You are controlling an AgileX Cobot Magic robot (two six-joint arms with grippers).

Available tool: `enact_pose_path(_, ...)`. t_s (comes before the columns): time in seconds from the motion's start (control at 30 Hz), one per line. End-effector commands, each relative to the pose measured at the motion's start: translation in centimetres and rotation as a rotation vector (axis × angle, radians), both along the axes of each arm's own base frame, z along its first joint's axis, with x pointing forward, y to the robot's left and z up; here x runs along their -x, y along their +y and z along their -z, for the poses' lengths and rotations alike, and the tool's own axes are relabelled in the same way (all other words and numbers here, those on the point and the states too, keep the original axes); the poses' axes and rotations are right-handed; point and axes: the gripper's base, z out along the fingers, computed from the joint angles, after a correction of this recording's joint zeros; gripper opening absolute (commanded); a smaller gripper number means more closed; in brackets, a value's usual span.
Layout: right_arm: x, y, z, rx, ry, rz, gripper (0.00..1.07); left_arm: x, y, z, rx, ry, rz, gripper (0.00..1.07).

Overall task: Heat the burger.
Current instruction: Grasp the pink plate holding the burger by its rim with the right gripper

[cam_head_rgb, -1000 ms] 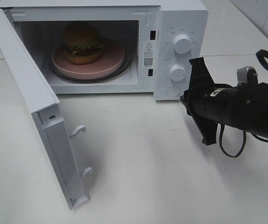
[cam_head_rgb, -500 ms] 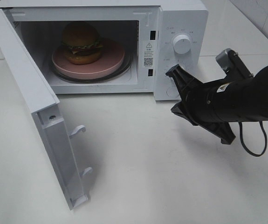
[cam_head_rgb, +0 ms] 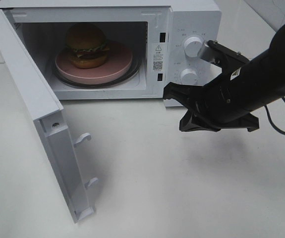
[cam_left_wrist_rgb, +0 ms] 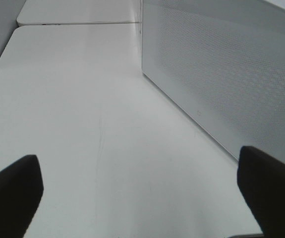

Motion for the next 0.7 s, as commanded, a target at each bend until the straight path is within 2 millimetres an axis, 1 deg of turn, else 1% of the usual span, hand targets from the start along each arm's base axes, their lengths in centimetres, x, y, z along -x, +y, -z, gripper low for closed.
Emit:
enact_pose_path(0.03, -0.2, 0.0, -1.4, 0.077, -0.016, -0.140, 0.01, 0.3, 0.0, 0.1, -0.001, -0.021, -0.003, 1.00)
enact_pose_path(0.07, -0.4, 0.1, -2.1, 0.117, -0.019, -0.210, 0.01, 0.3, 0.0, 0.1, -0.001, -0.021, -0.003, 1.00)
enact_pose_path(0.1, -0.4, 0.1, -2.1, 0.117, -0.019, -0.210, 0.01, 0.3, 0.0, 0.1, -0.001, -0.021, -0.003, 1.00)
enact_pose_path(0.13, -0.4, 0.1, -2.7, 0.157, -0.010, -0.278, 0.01, 0.3, 0.0, 0.1, -0.001, -0.021, -0.003, 1.00)
enact_pose_path(0.17, -0.4, 0.1, -2.7, 0.157, -0.010, -0.278, 0.01, 0.3, 0.0, 0.1, -0.001, -0.021, -0.003, 1.00)
enact_pose_path(0.2, -0.6, 0.1, -3.5, 0.195, -0.016, -0.341, 0.01, 0.3, 0.0, 0.1, -0.001, -0.021, -0.003, 1.00)
enact_pose_path(0.27, -0.7, 0.1, -3.9, 0.215, -0.013, -0.372, 0.01, 0.3, 0.0, 0.1, -0.001, -0.021, -0.003, 1.00)
enact_pose_path(0.3, -0.8, 0.1, -4.5, 0.250, -0.019, -0.441, 0.01, 0.3, 0.0, 0.1, -0.001, -0.021, -0.003, 1.00)
enact_pose_path(0.33, -0.8, 0.1, -4.5, 0.250, -0.019, -0.441, 0.01, 0.3, 0.0, 0.1, -0.001, -0.021, -0.003, 1.00)
enact_pose_path(0.4, -0.8, -0.1, -5.4, 0.306, -0.018, -0.543, 0.01, 0.3, 0.0, 0.1, -0.001, -0.021, -0.003, 1.00)
enact_pose_path(0.43, -0.8, -0.1, -5.4, 0.306, -0.018, -0.543, 0.01, 0.3, 0.0, 0.1, -0.001, -0.021, -0.003, 1.00)
enact_pose_path(0.47, -0.7, -0.2, -5.7, 0.343, -0.029, -0.626, 0.02, 0.3, 0.0, 0.1, -0.001, -0.021, -0.003, 1.00)
enact_pose_path(0.5, -0.7, -0.2, -5.7, 0.343, -0.029, -0.626, 0.02, 0.3, 0.0, 0.1, -0.001, -0.021, -0.003, 1.00)
enact_pose_path(0.57, -0.6, -0.4, -5.8, 0.400, -0.047, -0.772, 0.02, 0.3, 0.0, 0.1, -0.001, -0.021, -0.003, 1.00)
enact_pose_path(0.6, -0.6, -0.4, -5.8, 0.400, -0.047, -0.772, 0.02, 0.3, 0.0, 0.1, -0.001, -0.021, -0.003, 1.00)
enact_pose_path(0.63, -0.4, -0.4, -5.8, 0.434, -0.071, -0.903, 0.02, 0.3, 0.0, 0.1, -0.001, -0.021, -0.003, 1.00)
enact_pose_path(0.67, -0.3, -0.5, -5.8, 0.448, -0.083, -0.963, 0.02, 0.3, 0.0, 0.1, -0.001, -0.021, -0.003, 1.00)
enact_pose_path(0.7, -0.3, -0.5, -5.8, 0.448, -0.083, -0.963, 0.02, 0.3, 0.0, 0.1, -0.001, -0.021, -0.003, 1.00)
